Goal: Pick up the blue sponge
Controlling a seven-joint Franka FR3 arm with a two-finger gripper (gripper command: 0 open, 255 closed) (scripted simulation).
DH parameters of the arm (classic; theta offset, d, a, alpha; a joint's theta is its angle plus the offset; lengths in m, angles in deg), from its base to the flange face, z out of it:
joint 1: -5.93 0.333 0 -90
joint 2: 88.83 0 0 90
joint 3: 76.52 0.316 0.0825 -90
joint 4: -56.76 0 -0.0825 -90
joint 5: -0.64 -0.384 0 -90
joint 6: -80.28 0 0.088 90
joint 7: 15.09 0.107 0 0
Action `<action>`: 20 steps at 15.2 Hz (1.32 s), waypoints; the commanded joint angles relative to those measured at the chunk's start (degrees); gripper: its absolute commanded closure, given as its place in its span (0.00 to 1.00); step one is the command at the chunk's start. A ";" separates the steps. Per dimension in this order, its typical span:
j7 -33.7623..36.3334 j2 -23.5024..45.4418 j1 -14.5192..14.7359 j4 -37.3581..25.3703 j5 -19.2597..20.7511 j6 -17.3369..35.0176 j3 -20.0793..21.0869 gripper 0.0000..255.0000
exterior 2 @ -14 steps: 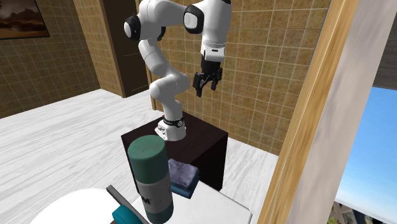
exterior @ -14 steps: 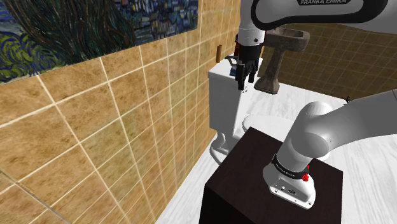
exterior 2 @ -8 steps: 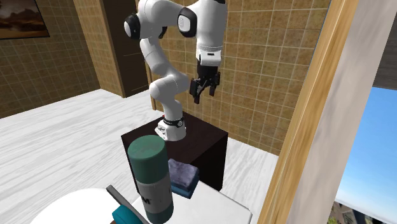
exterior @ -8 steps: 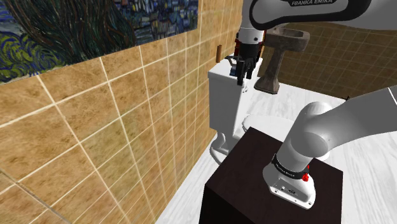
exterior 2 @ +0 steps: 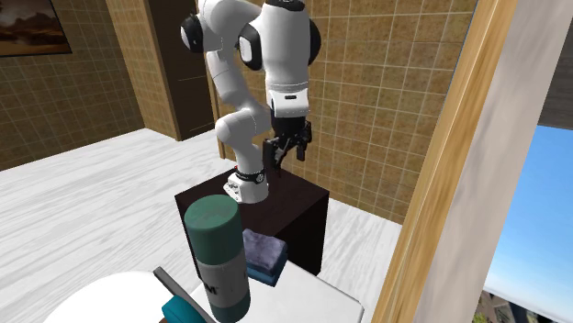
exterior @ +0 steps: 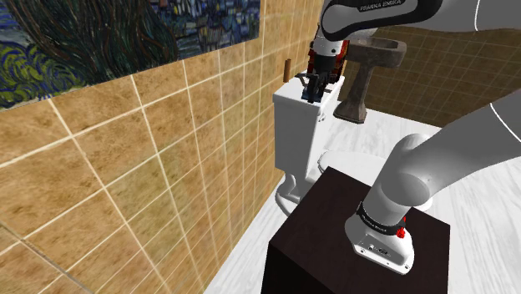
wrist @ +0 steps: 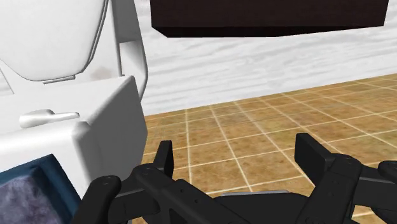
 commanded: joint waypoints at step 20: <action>-37.06 36.94 -0.63 -27.88 -25.90 9.71 -18.56 0.00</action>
